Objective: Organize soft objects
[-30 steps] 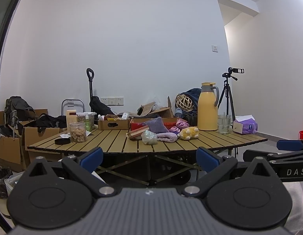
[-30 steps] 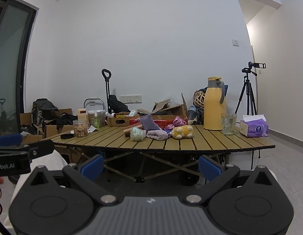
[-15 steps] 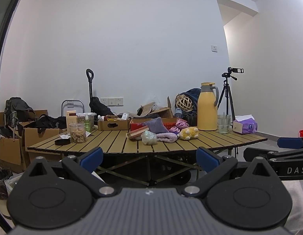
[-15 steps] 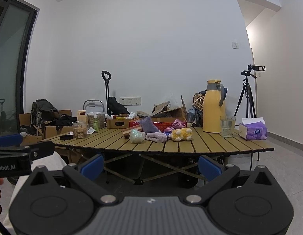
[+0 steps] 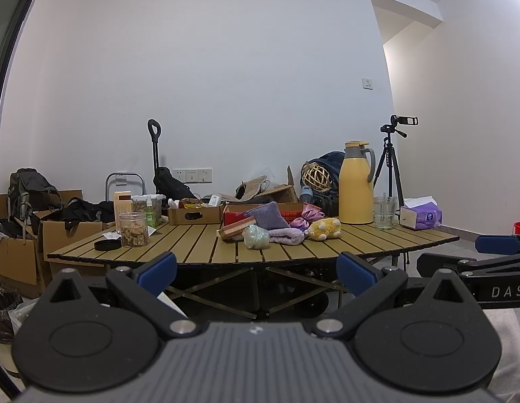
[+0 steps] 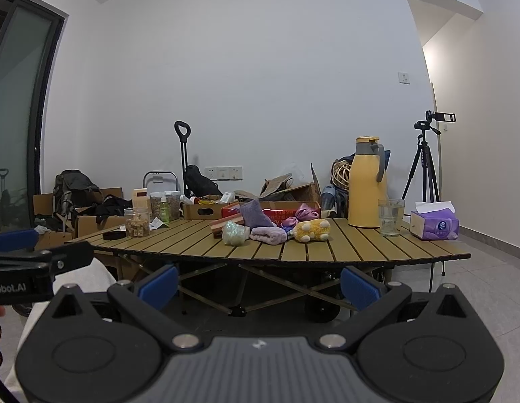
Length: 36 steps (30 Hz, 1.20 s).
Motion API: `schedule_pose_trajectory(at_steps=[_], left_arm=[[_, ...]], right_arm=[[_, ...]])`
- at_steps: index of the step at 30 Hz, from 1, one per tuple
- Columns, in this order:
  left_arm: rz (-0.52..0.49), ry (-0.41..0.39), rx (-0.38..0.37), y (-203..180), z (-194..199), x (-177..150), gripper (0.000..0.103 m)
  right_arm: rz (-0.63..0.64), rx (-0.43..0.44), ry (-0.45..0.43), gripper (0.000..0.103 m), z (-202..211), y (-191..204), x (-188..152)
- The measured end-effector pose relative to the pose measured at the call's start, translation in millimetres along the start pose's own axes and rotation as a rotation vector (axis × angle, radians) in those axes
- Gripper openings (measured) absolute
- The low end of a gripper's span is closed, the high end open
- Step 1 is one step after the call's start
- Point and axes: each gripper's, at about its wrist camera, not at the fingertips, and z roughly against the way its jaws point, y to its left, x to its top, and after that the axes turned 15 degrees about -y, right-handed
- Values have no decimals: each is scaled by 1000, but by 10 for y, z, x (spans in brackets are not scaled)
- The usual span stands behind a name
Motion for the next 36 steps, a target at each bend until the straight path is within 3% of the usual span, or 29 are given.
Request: schedule_pose_trajectory(at_steps=[27,36], left_arm=[[-5,-6,-1,23,-15,5,103],[-24,-22,-5,91,-278,57,103]], right_arm=[[1,5,2,103,-55,-5,-1],[30,24,-14,103,-289,17,40]])
